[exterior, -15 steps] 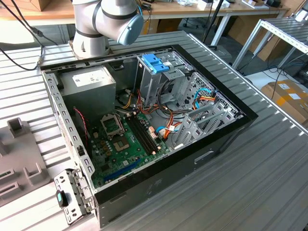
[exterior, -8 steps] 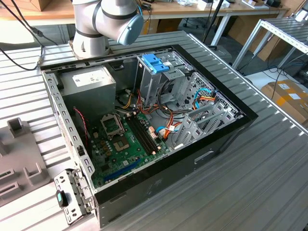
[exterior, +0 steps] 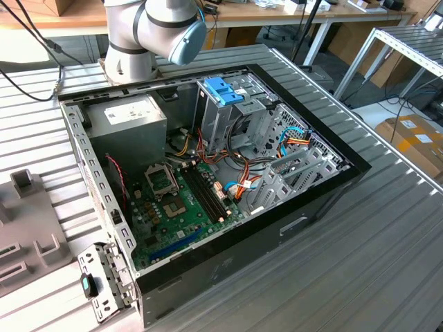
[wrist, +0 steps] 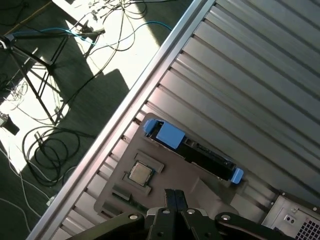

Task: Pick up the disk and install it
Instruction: 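Pick up the disk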

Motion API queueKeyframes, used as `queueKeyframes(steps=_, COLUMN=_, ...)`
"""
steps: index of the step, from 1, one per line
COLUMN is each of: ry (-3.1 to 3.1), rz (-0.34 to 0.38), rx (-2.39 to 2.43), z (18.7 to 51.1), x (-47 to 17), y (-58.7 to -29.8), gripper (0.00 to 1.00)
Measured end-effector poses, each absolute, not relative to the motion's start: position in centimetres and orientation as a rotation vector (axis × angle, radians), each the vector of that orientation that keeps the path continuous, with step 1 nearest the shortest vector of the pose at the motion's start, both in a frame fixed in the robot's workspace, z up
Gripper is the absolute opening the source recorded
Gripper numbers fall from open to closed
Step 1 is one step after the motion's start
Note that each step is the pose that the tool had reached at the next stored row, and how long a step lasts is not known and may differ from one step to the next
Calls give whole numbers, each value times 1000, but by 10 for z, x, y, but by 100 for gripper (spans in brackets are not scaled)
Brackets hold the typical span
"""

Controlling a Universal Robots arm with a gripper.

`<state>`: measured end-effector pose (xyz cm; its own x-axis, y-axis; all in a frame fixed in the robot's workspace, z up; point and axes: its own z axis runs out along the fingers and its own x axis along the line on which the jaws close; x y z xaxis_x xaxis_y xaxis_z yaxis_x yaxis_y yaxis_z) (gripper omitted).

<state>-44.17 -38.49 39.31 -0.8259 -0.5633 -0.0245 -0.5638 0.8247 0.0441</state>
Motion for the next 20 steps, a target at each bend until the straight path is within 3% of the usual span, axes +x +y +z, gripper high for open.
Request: queueKeyframes(steps=20, ry=2959, rz=78, rx=-1025, z=393, x=-442, y=-385, gripper=11)
